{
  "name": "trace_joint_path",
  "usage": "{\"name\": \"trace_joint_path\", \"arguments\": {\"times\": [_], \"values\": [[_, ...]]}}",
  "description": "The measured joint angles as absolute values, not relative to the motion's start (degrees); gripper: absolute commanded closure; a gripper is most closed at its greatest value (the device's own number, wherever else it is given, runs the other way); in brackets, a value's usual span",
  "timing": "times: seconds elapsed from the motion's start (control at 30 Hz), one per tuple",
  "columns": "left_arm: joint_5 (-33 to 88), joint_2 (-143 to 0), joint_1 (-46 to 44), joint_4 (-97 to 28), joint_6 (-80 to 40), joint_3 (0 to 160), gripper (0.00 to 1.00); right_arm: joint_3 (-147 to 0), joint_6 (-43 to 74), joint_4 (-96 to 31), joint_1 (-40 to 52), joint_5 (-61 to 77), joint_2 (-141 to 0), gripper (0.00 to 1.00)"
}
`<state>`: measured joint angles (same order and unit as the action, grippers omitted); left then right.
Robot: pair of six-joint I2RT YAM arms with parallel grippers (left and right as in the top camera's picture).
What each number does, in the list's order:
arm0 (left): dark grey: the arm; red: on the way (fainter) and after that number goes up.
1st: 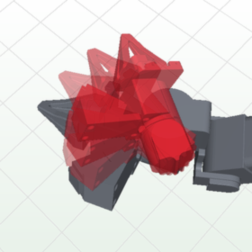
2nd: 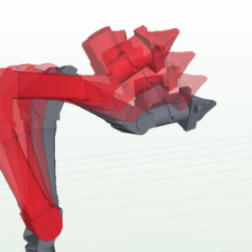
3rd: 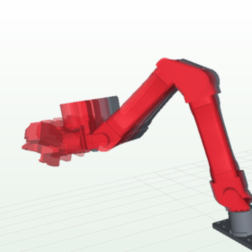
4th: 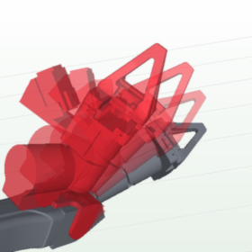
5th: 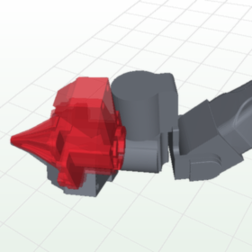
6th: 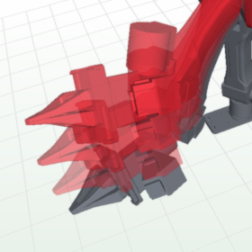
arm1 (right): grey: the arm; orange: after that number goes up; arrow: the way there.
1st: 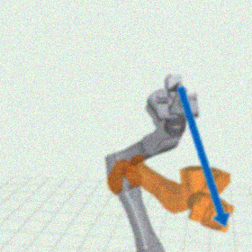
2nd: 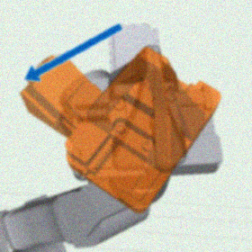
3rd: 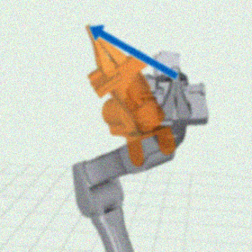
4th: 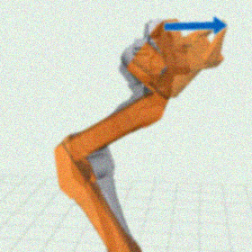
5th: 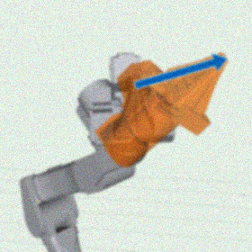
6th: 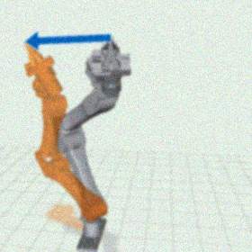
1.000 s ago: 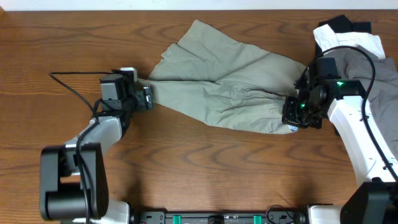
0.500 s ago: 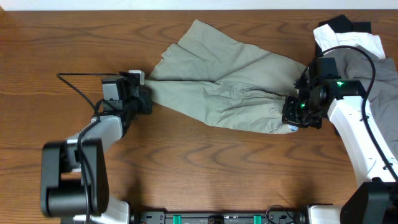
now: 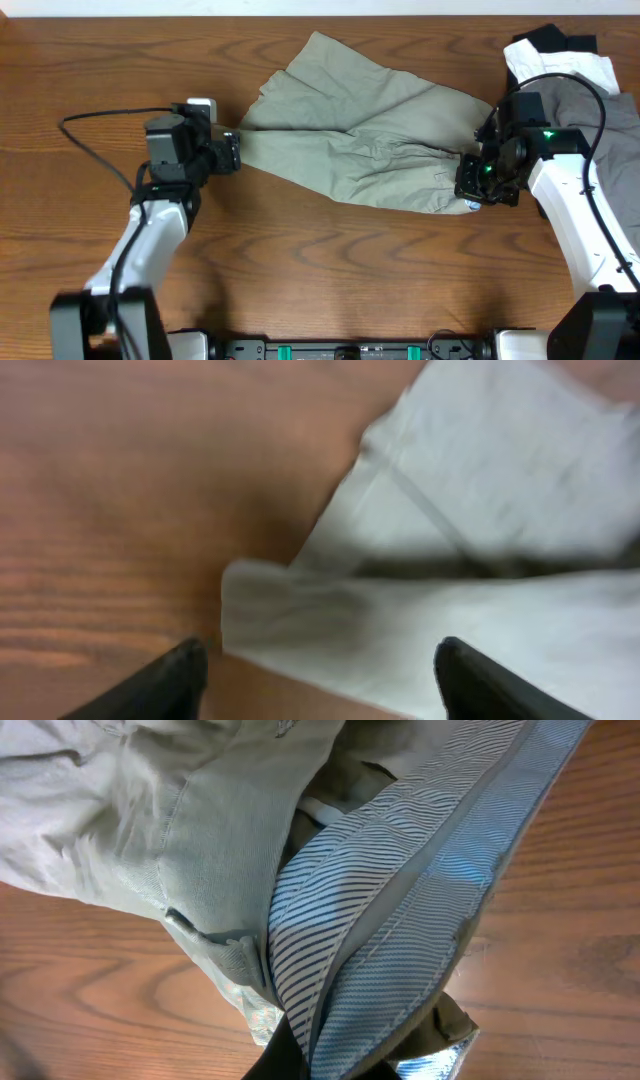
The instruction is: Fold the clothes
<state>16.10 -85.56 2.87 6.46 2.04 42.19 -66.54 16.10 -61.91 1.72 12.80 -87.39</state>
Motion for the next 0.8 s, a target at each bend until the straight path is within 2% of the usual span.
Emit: {"name": "trace_joint_path", "arguments": {"times": [0.23, 0.43, 0.67, 0.73, 0.8], "values": [[16.4, -93.8, 7.4, 9.3, 2.2, 42.2, 0.16, -66.5, 16.1, -61.9, 1.7, 12.8, -87.4, 0.97], [22.9, -97.6, 11.9, 10.2, 3.8, 43.6, 0.14, -66.5, 16.1, -61.9, 1.7, 12.8, -87.4, 0.97], [31.6, -102.7, 12.1, 13.9, 4.6, 44.7, 0.15, -66.5, 16.1, -61.7, 1.7, 12.8, -87.4, 0.97], [32.8, -103.1, 12.1, 14.0, 4.6, 44.7, 0.18, -66.5, 16.1, -61.6, 1.7, 12.8, -87.4, 0.97], [33.6, -103.1, 12.1, 14.1, 4.4, 44.7, 0.32, -66.5, 16.1, -61.5, 1.7, 12.7, -87.4, 0.97]]}}
